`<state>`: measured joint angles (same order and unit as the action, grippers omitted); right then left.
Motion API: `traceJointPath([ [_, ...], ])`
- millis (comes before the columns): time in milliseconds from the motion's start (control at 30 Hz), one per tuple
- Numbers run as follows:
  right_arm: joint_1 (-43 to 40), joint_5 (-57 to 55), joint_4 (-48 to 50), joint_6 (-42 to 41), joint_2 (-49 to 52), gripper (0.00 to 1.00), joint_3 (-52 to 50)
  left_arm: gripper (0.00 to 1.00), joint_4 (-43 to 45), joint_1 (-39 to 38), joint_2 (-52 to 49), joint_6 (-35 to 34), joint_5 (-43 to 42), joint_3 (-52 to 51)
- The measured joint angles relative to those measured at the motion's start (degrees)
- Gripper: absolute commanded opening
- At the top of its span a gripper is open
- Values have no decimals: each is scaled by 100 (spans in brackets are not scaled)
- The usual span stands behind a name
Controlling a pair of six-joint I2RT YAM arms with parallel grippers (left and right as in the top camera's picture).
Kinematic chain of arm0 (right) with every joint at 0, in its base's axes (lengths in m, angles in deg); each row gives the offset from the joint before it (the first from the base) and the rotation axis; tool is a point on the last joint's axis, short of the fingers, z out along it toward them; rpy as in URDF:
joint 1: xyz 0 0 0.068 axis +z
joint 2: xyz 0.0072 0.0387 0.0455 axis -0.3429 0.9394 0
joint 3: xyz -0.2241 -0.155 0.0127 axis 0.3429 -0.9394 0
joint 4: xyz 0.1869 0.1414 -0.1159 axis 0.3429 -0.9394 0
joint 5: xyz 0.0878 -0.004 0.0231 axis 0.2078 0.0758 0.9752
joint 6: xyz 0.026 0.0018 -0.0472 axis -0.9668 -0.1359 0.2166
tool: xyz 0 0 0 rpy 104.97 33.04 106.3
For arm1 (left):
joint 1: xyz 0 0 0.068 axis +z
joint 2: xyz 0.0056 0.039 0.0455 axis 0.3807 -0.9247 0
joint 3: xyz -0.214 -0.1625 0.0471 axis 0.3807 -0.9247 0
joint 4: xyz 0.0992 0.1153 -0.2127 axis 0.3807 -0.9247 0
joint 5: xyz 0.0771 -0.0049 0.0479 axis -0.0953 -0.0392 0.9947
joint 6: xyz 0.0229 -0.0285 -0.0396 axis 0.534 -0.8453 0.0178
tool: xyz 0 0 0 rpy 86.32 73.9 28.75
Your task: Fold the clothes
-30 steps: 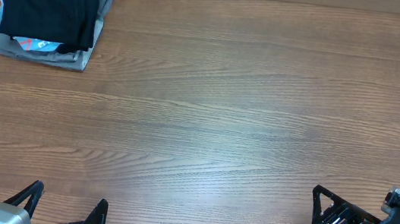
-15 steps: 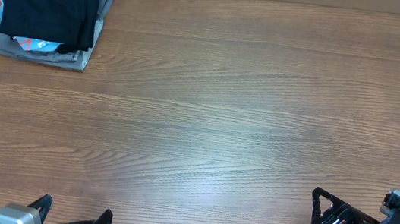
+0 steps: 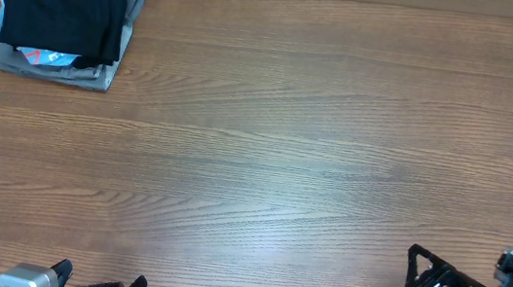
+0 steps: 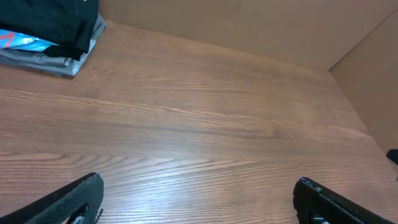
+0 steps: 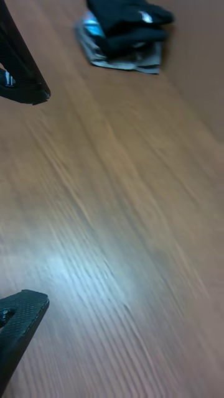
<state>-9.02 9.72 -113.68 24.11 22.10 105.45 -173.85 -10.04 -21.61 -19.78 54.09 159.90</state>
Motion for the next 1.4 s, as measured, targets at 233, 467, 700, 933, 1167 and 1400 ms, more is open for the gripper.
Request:
traceJointPath([
  [233, -238, -463, 1484, 402, -664, 100, -507, 100, 0, 0, 0, 2, 0, -2],
  [467, -302, -595, 3954, 1523, -1272, 100, -2450, 100, -2, 0, 0, 2, 0, -9],
  [700, -909, -90, 6878, 1971, -1779, 100, -4754, 100, -17, 0, 0, 2, -2, -24],
  [933, -1320, 682, 8371, 2057, -2286, 100, -6446, 100, -17, 0, 0, 2, 0, -22],
  [1167, -1325, 802, 8529, 2435, -2402, 100, -6605, 100, -17, 0, 0, 2, 0, -22],
  [1400, -1325, 822, 8144, 3117, -2402, 100, -6605, 100, -17, 0, 0, 2, 0, -22],
])
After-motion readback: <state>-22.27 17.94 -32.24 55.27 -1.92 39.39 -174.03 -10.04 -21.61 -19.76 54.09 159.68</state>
